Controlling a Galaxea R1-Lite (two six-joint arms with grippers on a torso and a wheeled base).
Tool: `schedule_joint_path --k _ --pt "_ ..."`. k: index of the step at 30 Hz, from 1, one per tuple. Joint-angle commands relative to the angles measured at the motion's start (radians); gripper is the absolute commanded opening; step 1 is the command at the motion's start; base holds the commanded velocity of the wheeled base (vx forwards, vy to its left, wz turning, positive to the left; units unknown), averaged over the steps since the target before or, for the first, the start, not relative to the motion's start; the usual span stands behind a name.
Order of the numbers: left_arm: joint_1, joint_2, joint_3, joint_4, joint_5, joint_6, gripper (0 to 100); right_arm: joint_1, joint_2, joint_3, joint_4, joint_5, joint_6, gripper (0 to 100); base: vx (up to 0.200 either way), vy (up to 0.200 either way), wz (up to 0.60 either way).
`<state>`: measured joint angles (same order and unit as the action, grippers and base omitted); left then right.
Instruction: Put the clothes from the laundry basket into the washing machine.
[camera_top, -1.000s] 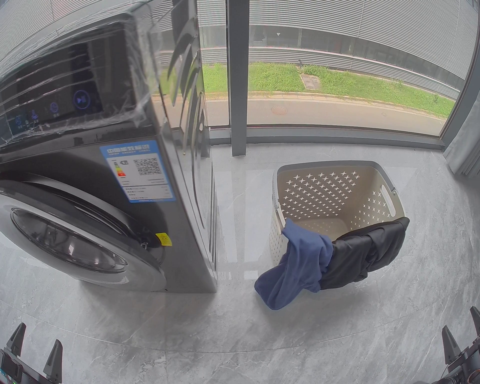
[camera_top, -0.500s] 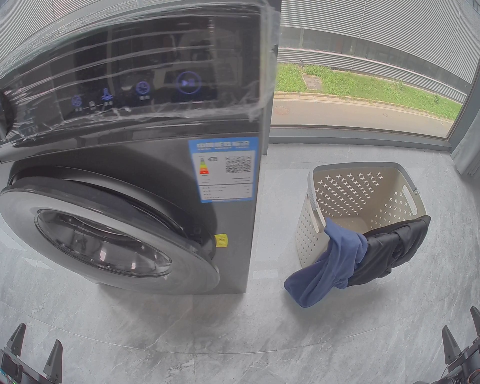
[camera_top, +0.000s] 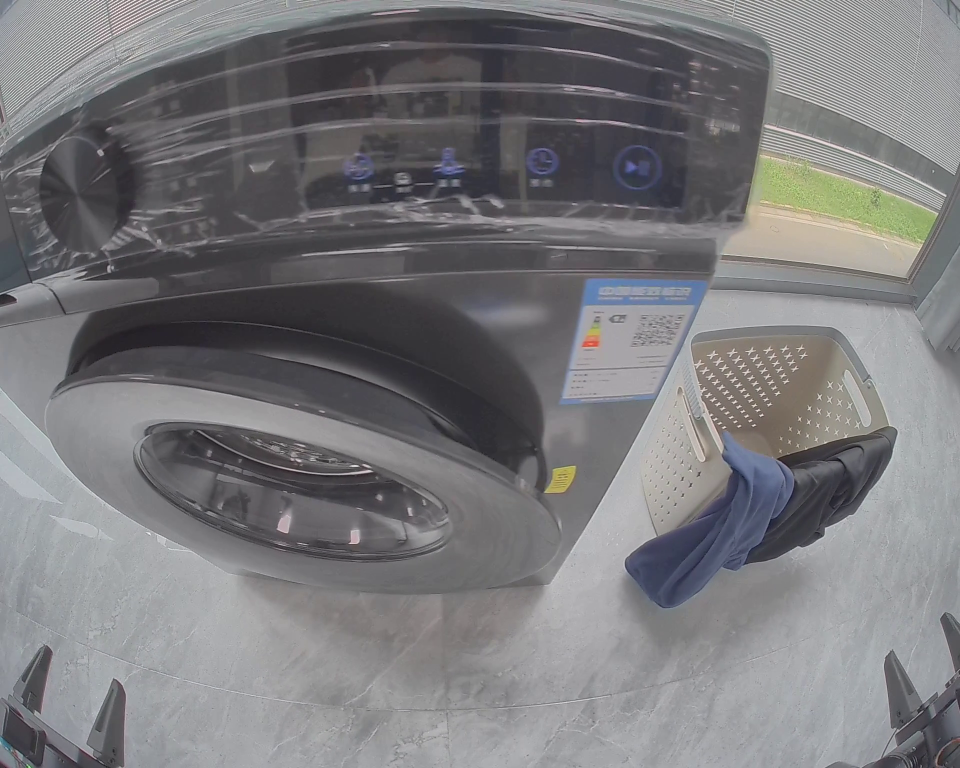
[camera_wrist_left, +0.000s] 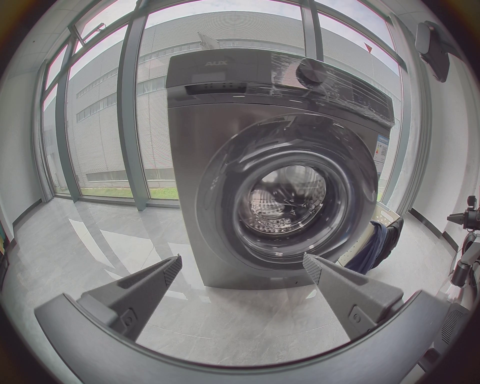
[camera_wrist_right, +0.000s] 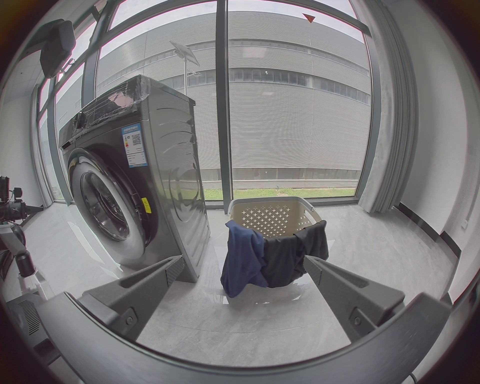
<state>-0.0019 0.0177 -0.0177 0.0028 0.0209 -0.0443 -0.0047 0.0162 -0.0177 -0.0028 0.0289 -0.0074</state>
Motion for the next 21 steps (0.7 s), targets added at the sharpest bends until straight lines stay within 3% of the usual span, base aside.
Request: schedule_joint_path --k 1,16,21 --pt "0.000 -0.015 0.016 0.000 0.001 0.000 100 0.000 -0.012 0.018 0.000 0.000 0.000 100 0.000 0.200 0.00" --pt "0.000 -0.015 0.016 0.000 0.001 0.000 100 0.000 -0.012 0.018 0.000 0.000 0.000 100 0.000 0.200 0.00" --pt "0.000 -0.015 0.015 0.000 0.001 0.000 100 0.000 -0.012 0.018 0.000 0.000 0.000 100 0.000 0.000 0.00"
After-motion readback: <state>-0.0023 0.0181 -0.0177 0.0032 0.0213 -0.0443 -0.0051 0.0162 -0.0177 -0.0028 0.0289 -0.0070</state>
